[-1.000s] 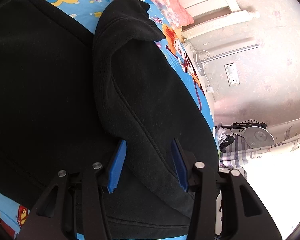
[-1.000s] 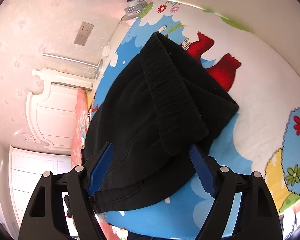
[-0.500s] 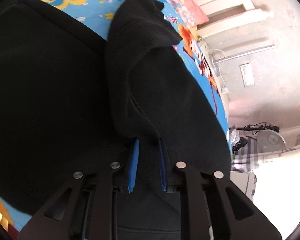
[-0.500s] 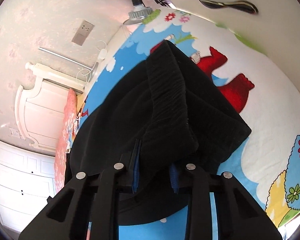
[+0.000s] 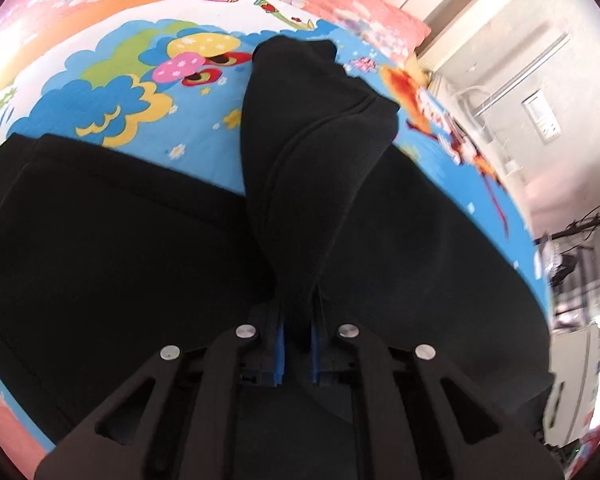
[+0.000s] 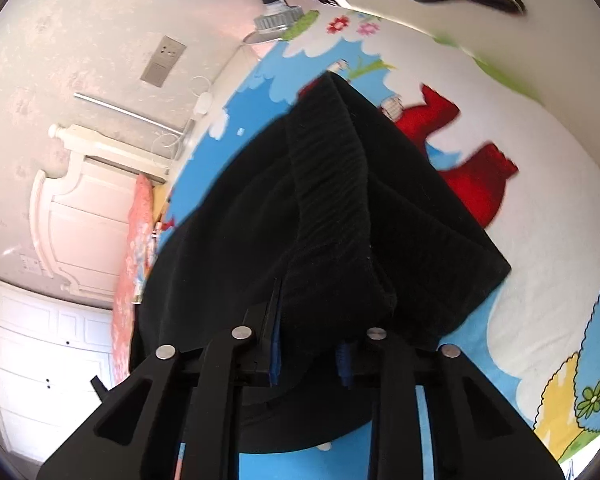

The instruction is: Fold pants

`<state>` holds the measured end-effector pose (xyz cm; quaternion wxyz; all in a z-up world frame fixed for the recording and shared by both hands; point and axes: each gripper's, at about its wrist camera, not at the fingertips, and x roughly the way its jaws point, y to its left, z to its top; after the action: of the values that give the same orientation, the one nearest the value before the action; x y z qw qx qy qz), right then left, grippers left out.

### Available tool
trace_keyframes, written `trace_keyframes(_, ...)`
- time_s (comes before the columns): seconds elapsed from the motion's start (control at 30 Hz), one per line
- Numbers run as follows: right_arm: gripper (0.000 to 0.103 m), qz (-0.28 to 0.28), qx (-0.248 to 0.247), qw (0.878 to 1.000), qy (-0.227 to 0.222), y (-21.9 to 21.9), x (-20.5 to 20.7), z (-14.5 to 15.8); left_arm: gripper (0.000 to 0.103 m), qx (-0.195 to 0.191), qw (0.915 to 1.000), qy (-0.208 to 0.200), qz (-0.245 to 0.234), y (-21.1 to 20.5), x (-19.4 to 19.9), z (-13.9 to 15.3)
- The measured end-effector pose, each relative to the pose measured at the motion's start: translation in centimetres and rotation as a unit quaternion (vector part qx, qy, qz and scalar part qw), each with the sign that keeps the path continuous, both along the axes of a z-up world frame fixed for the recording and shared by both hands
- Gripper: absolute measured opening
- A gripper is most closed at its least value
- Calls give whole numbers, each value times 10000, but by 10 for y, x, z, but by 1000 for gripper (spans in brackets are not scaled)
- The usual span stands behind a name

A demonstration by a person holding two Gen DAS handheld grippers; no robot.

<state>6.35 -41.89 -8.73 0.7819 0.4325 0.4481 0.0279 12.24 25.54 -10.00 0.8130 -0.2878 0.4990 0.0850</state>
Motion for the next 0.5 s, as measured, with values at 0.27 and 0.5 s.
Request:
trace_keyframes(0.27,23,30,-483,9987,-133,-15,-17,34,8,-810,9942,-576,412,2,-109,39)
trace_keyframes(0.5,23,281,-541,9977,301,-19,-13,-10,8,-1057,9929,-258,479,2,-130,-7)
